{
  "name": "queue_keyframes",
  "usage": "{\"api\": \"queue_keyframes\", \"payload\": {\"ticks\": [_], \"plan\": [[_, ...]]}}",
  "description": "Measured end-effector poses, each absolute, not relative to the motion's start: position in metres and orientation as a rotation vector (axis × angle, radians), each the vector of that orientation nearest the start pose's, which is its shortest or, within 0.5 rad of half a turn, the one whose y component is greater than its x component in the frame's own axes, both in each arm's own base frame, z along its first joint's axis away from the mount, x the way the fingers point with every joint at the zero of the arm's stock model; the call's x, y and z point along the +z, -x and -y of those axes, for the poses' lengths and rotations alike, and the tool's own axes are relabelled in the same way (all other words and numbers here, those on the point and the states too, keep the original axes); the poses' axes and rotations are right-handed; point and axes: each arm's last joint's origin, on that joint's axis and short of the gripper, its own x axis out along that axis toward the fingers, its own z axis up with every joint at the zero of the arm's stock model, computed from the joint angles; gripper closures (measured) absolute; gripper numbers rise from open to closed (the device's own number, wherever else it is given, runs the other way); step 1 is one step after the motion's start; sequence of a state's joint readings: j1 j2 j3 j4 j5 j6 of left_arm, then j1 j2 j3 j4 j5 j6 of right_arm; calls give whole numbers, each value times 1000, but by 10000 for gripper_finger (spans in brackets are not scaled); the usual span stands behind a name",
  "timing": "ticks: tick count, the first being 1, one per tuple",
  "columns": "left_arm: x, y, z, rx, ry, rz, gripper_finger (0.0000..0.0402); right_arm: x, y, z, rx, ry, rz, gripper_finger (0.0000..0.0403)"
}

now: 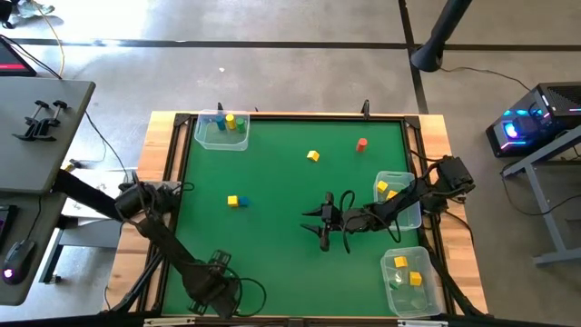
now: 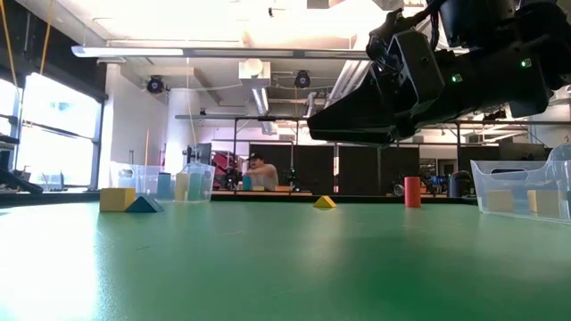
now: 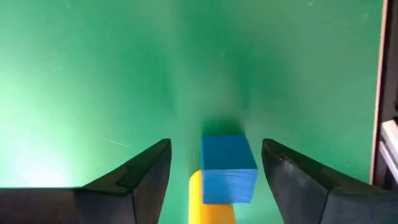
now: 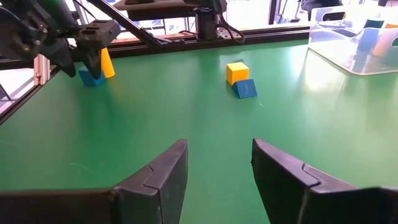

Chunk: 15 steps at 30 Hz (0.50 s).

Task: Sort blocks by size
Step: Put the yellow cylindrical block into the top transparent bin

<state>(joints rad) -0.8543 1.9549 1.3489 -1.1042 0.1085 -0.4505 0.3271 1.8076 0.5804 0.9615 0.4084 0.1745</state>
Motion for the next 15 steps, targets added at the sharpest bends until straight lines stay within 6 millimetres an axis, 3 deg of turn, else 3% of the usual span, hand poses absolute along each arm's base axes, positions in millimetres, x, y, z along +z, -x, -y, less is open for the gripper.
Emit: {"api": "queue_keyframes", "payload": {"ticks": [8, 15], "plan": [[151, -208, 259, -333, -325, -1780, 163, 124, -299, -89, -102, -76, -246, 234], [149, -209, 259, -333, -325, -1764, 163, 124, -299, -89, -103, -75, -251, 234]]}}
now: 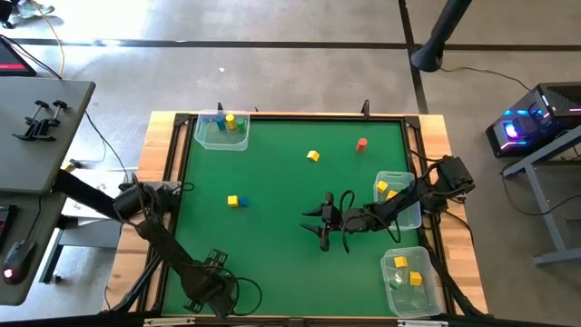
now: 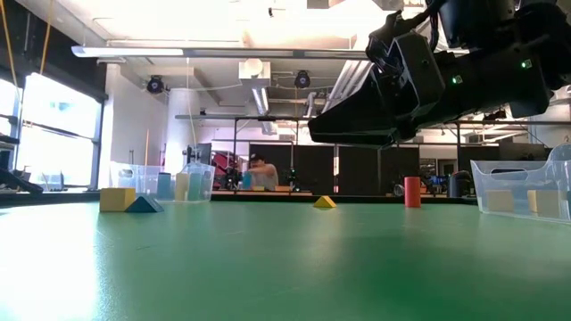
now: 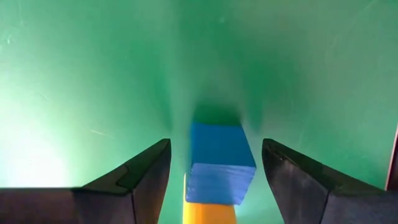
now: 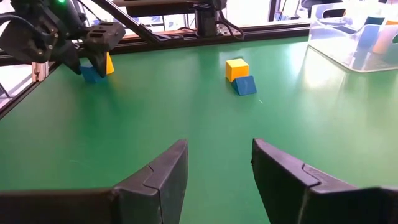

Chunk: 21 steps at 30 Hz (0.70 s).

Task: Sort blocks by size
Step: Put the yellow cylindrical block into the top transparent bin

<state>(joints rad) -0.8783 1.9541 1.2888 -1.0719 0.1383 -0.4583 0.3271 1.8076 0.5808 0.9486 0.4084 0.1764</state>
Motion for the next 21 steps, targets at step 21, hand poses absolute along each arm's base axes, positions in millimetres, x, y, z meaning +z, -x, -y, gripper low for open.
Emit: {"api": "queue_keyframes", "payload": {"ticks": [21], "plan": [[148, -261, 227, -230, -264, -1573, 285, 123, -298, -91, -98, -78, -257, 234]]}}
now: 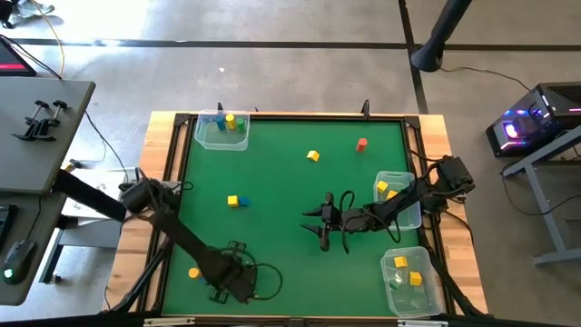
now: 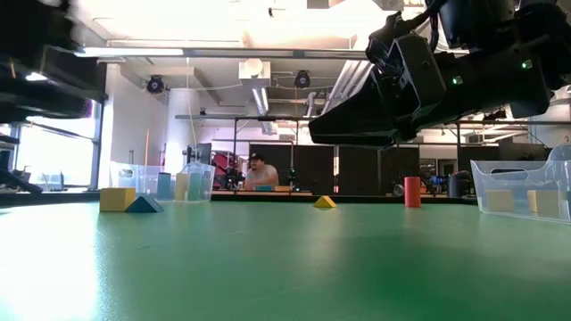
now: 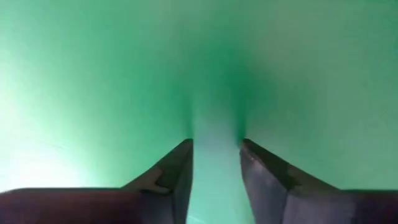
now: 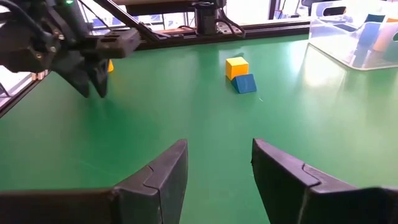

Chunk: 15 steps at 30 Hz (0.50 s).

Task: Sort blocks by size
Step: Put the yellow cylindrical block into the top transparent bin

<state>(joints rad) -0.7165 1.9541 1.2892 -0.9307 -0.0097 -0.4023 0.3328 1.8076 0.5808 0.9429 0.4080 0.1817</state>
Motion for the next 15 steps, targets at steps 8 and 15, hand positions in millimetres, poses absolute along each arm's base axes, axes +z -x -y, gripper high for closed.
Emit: {"api": "queue_keyframes", "payload": {"ticks": [8, 15], "plan": [[148, -285, 196, -203, -272, -1567, 349, 134, -293, -103, -47, -30, -222, 234], [151, -275, 209, -298, -107, -1672, 355, 134, -293, -104, -51, -30, -228, 234]]}}
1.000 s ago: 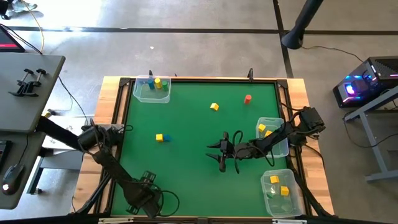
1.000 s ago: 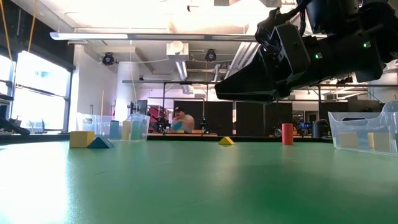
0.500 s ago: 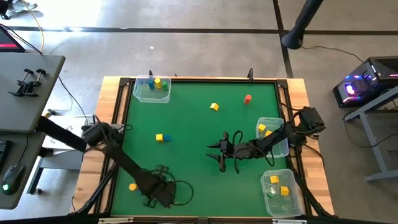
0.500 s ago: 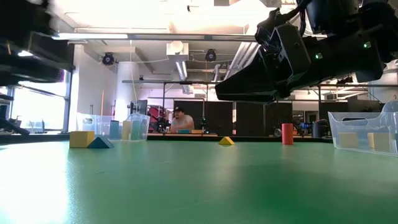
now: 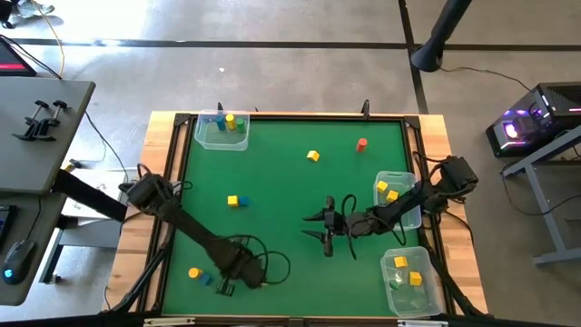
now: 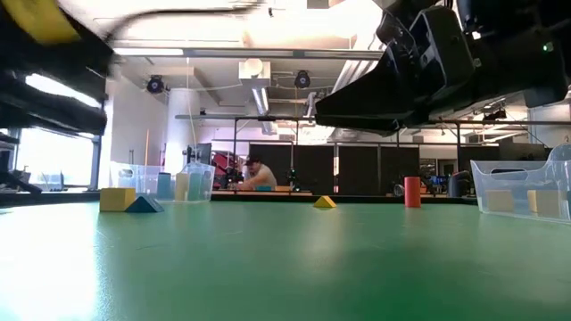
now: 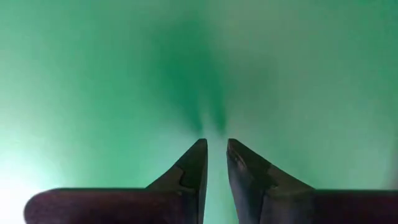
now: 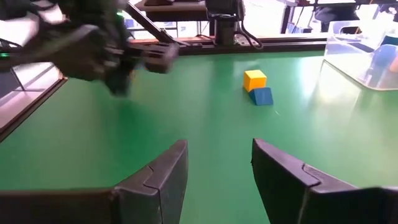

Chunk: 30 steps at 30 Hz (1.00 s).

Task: Sort blocks by size
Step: Put the yellow cylindrical block into the top transparent bin

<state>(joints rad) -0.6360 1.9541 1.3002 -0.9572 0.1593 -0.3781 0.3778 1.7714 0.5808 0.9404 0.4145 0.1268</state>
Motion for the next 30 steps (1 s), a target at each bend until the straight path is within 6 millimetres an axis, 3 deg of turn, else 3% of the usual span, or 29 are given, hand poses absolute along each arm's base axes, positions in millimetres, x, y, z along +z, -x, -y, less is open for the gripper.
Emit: {"api": "queue_keyframes", "payload": {"ticks": [5, 11, 16, 24, 30], "plan": [[167, -259, 239, -369, -132, -1698, 355, 134, -294, -102, -58, -26, -228, 234], [189, -230, 242, -127, -126, -1870, 355, 134, -294, -101, -60, -17, -227, 234], [218, -219, 241, -48, -44, -1749, 346, 134, -294, -100, -63, -8, -228, 234], [270, -190, 226, 223, 124, -1467, 282, 134, -295, -98, -70, -9, -228, 234], [271, -165, 227, 306, 275, -1512, 219, 134, -295, -98, -69, 2, -229, 234]]}}
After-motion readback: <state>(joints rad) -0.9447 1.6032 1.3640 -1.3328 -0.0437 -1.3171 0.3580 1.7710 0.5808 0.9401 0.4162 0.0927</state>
